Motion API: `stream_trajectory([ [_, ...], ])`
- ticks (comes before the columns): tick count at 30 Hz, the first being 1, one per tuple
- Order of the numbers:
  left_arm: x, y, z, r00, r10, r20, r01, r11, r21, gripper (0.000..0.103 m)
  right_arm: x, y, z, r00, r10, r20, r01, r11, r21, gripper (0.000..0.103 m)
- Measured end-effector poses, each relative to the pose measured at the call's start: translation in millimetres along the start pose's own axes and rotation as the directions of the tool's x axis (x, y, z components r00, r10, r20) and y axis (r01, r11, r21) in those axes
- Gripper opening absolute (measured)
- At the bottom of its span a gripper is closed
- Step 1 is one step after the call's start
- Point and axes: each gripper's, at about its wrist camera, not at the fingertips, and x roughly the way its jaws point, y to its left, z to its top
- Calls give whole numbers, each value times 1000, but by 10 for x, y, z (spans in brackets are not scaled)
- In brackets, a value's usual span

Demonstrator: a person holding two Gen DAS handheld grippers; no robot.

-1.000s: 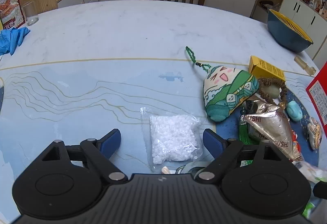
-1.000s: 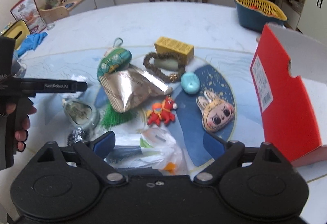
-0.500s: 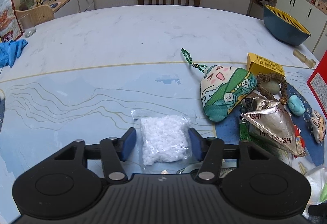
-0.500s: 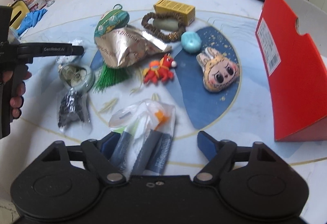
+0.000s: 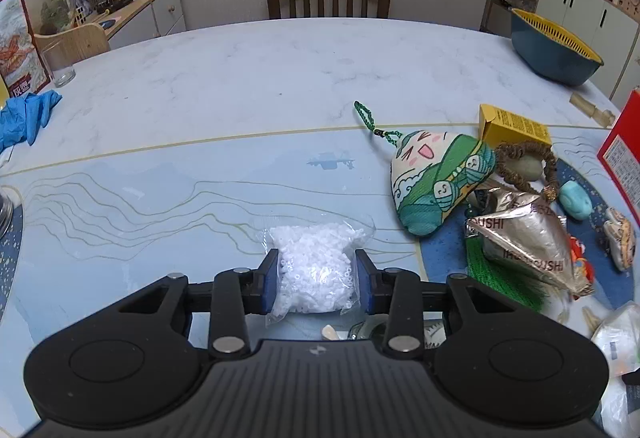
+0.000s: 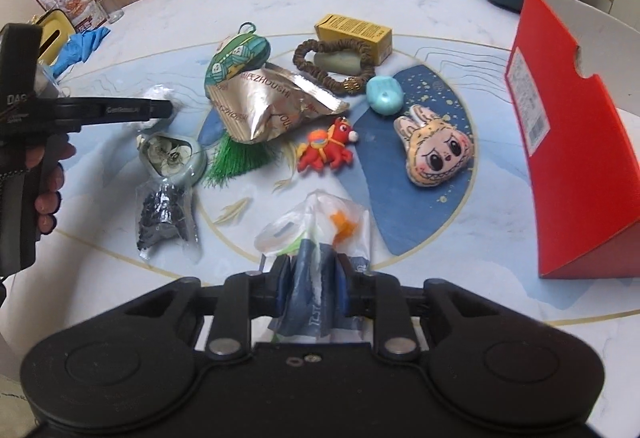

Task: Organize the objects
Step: 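Carry both held bags over the open red box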

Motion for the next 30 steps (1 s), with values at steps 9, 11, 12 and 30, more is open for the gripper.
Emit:
stream_trajectory([
  [9,-355,-15,127,998,-42,41,43,999,-9,37,-298,-76,61,997,2,74,-5,999,42,19],
  [11,-448,-60,175,997,-59,53,59,998,1,37,-390,-105,85,996,3,90,-8,998,57,19],
  [12,-494,-92,200,996,-66,59,65,998,12,37,-440,-121,95,995,4,98,-10,998,64,19],
  [30,-1097,-1170,620,974,-175,142,152,976,158,37,-1282,-873,398,953,-55,299,8,988,157,19],
])
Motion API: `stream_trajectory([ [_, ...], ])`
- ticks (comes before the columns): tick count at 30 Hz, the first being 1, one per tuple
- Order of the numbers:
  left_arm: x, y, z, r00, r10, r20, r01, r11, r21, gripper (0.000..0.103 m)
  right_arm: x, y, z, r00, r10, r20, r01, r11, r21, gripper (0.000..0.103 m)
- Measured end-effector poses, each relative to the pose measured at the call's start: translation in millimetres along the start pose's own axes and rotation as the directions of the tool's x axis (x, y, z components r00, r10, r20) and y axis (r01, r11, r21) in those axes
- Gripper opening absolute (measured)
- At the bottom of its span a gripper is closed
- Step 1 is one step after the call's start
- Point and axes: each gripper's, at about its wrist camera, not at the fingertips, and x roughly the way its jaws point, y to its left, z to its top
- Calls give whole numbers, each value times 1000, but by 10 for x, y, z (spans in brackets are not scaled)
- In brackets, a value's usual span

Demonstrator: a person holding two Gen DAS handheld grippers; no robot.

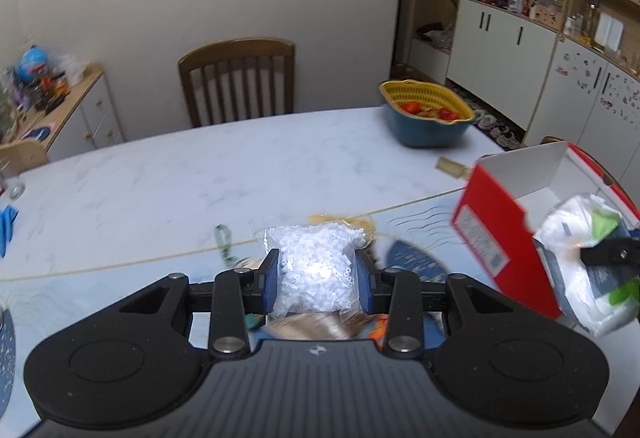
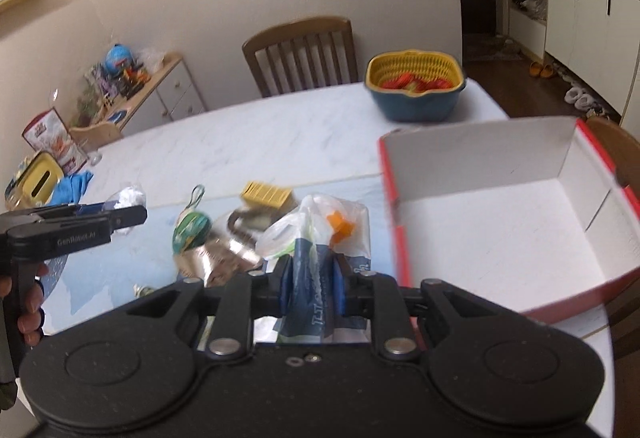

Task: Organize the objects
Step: 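Carry both held bags over the open red box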

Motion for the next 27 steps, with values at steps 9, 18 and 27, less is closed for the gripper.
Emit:
stream_trajectory([
  [9,207,-792,202,999,-35,-22,35,999,6,37,-134,-606,209,1000,5,17,-5,1000,-10,19],
  [18,511,-1641,418,997,-77,-27,78,995,55,37,-164,-1275,359,999,-7,33,7,1000,6,19],
  [27,835,-2283,575,993,-107,-48,112,987,111,37,-43,-1775,427,999,-39,18,39,999,6,19],
])
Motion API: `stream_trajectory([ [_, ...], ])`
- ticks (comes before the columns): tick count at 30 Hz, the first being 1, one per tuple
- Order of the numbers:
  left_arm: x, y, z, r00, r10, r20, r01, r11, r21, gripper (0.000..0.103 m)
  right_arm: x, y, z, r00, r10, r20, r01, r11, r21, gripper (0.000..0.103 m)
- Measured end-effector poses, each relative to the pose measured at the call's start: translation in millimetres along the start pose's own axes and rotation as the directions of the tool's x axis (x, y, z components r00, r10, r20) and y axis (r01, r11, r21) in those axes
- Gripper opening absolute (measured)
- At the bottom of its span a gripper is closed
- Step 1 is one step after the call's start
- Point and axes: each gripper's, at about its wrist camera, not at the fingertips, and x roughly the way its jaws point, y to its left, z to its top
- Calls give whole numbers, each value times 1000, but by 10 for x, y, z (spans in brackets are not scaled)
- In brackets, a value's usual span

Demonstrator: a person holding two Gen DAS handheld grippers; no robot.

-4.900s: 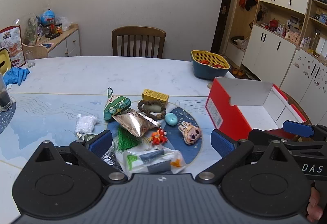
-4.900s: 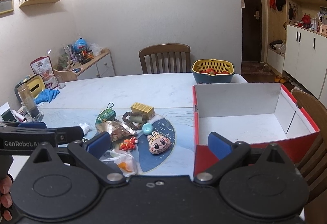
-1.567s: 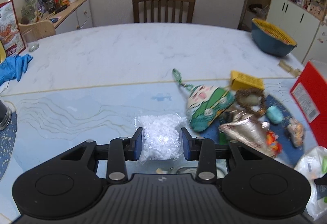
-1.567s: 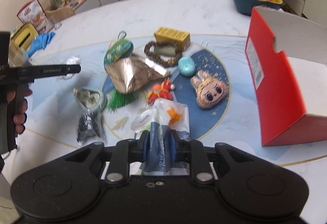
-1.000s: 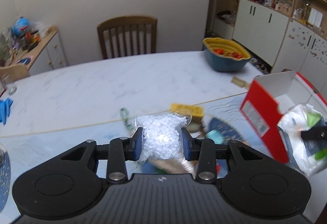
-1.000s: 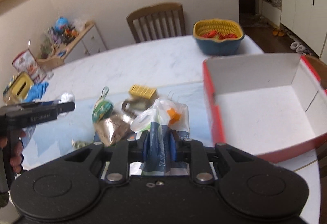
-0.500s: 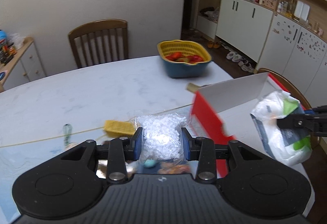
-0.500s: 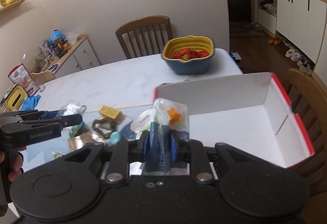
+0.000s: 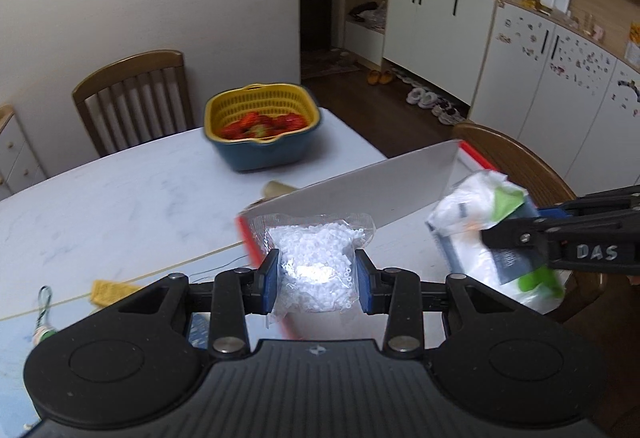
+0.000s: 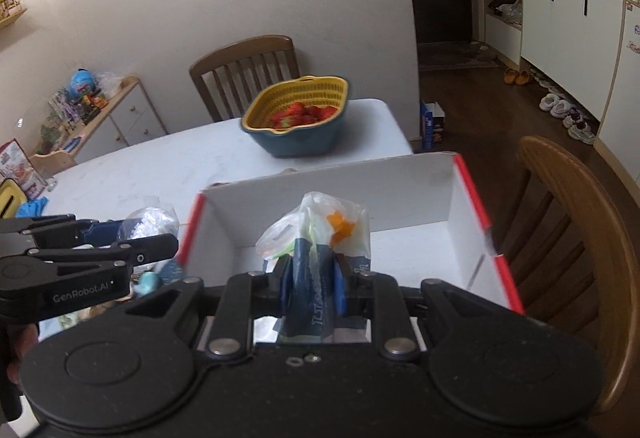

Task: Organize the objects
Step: 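Carry both held bags over the open red box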

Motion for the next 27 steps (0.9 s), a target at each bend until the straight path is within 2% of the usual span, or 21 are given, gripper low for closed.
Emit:
stream_trajectory([
  [8,375,-408,44,999,-15,-33,17,997,73,37,198,-339,20,999,-27,-21,27,1000,5,20],
  [15,800,-583,7,993,-8,-117,20,995,98,37,443,-517,-25,998,-25,-66,25,1000,-2,19],
  [22,1187,-582,-56,975,7,-223,14,996,93,37,686,-626,-99,992,-28,-125,25,999,-27,20],
  [27,1379,-590,25,958,-9,-287,44,992,115,37,785,-620,-154,988,-24,-155,12,997,-76,20],
])
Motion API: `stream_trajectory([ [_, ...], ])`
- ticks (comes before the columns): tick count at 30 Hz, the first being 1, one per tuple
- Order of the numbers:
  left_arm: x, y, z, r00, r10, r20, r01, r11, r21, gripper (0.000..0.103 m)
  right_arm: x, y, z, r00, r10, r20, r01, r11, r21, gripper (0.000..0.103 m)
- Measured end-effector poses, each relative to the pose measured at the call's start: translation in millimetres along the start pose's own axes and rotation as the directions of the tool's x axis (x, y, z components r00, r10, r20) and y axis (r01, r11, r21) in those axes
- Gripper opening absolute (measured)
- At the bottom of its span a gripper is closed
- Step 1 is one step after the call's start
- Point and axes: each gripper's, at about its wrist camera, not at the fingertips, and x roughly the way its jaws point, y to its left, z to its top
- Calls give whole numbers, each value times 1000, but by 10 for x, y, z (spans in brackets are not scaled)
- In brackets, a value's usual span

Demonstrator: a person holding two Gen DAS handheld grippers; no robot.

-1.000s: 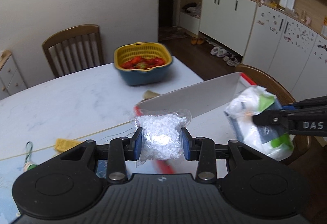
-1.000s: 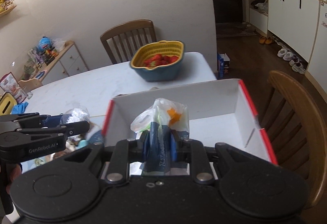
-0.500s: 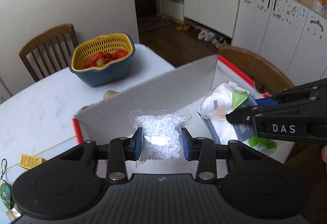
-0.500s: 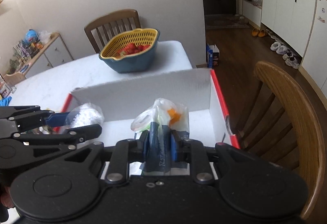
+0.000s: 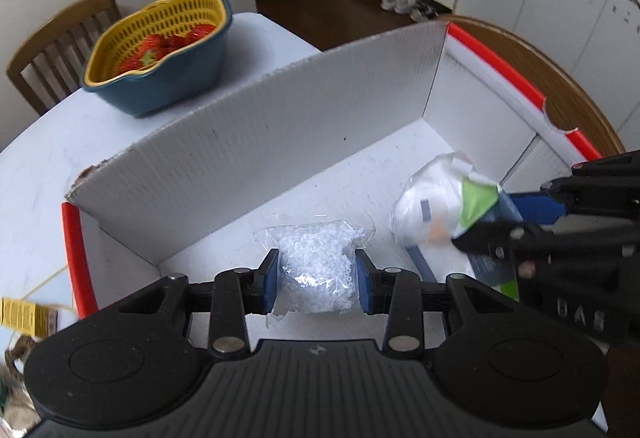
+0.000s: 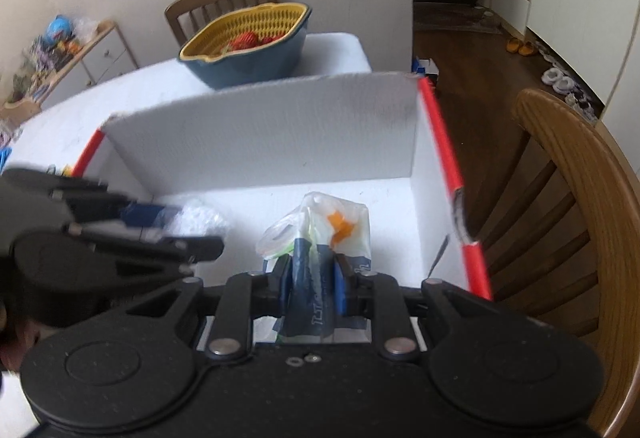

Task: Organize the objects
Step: 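Carry both held bags over the open red box, then open the left tool to drop the bead bag while the right tool releases the wipes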

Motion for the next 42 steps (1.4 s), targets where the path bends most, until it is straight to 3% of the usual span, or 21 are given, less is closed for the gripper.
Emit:
stream_trajectory([
  [10,291,71,58,992,-23,-126,21,1000,-12,37,152,13,1,997,-8,-78,4,999,-44,20],
  [22,354,109,45,985,-33,-168,30,999,-19,42,325,-29,84,985,-8,-173,5,1000,-19,24],
  [24,331,112,45,986,-24,-162,20,1000,-25,59,332,-28,86,983,-8,-181,5,1000,-20,25],
  [26,273,129,44,990,-15,-142,11,1000,-27,67,321,-18,74,983,-8,-182,5,1000,-20,26],
  [34,79,118,26,996,-8,-91,5,999,-33,67,197,-2,61,988,-5,-157,2,1000,-20,44],
  [42,-140,164,37,1000,-12,-23,10,998,-67,67,-3,38,53,994,2,-112,-4,1000,-15,51],
])
